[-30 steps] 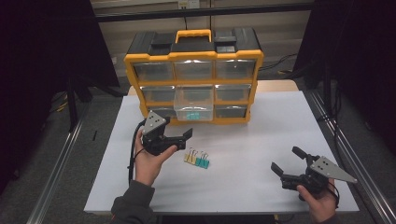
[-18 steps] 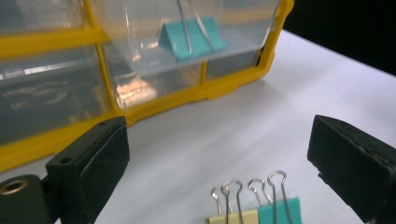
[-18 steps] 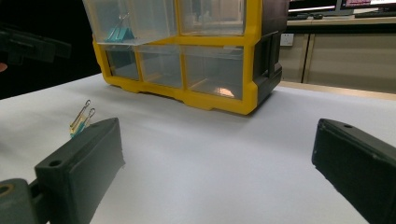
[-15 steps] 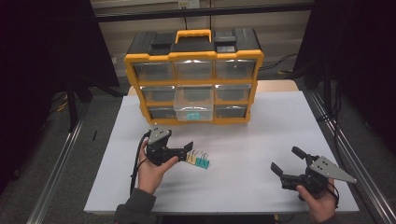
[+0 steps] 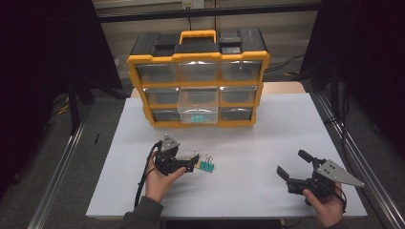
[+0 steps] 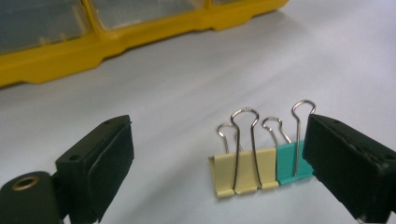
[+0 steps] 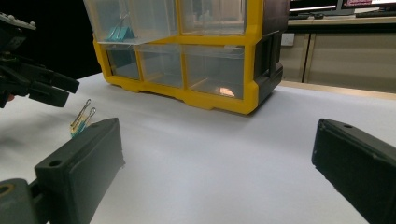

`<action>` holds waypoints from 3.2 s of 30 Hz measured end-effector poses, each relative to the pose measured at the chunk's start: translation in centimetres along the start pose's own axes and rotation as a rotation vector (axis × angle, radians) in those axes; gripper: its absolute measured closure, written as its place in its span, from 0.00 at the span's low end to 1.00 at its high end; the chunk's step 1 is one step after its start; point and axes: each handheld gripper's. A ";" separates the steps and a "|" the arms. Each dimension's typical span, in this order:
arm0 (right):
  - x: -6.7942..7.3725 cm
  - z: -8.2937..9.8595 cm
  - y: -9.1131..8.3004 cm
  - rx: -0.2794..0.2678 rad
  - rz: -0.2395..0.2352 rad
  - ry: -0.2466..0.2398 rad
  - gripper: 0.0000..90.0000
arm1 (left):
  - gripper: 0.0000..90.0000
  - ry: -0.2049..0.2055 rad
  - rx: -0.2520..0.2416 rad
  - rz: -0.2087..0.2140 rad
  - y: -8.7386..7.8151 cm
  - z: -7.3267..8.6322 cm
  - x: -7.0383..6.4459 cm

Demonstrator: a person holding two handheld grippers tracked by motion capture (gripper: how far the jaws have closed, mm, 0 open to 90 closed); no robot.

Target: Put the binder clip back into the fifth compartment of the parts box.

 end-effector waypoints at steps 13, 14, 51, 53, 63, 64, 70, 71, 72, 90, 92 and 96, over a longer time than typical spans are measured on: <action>0.0 0.0 0.0 -0.005 -0.003 -0.004 0.02 | 0.23 -0.020 0.107 0.011 1.8 0.7 -0.3; -0.1 0.0 0.0 -0.002 -0.006 -0.004 0.02 | 0.24 -0.018 0.113 0.011 1.8 0.7 -0.3; 0.0 0.0 0.0 -0.002 -0.007 -0.003 0.02 | 0.56 -0.019 0.076 0.002 1.1 0.7 0.2; 0.0 0.0 0.0 -0.002 -0.006 -0.004 0.02 | 0.56 -0.021 0.052 0.008 0.6 0.5 0.2; 0.1 0.0 0.0 -0.007 -0.011 -0.006 0.02 | 0.56 -0.026 -0.055 0.031 -1.3 -0.5 0.2; 0.1 -0.1 0.0 -0.005 -0.012 -0.005 0.02 | 0.56 -0.020 -0.057 0.032 -1.5 -0.6 0.2; 0.1 0.0 0.0 -0.006 -0.016 -0.008 0.02 | 0.56 -0.007 -0.106 0.037 -2.2 -1.4 -0.3; 0.1 -0.1 0.0 -0.004 -0.015 -0.006 0.02 | 0.56 -0.006 -0.111 0.037 -2.3 -1.6 -0.3; 0.1 -0.1 0.0 -0.006 -0.015 -0.009 0.02 | 0.56 -0.004 -0.115 0.038 -2.4 -1.7 -0.4; 0.1 -0.1 0.0 -0.010 -0.017 -0.011 0.02 | 0.56 0.025 -0.209 0.076 -4.9 -4.7 -1.2; 0.0 -0.1 0.0 -0.009 -0.014 -0.012 0.02 | 0.56 0.021 -0.217 0.078 -5.1 -5.1 -1.3; 0.1 -0.1 0.0 -0.008 -0.019 -0.010 0.02 | 0.56 0.020 -0.229 0.082 -5.5 -5.8 -1.5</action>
Point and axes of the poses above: each handheld gripper's, and its own axes: y roughly forward along the jaws, z roughly out of its underside, x roughly to its left, and after that the axes turned 15 degrees about z, right-handed
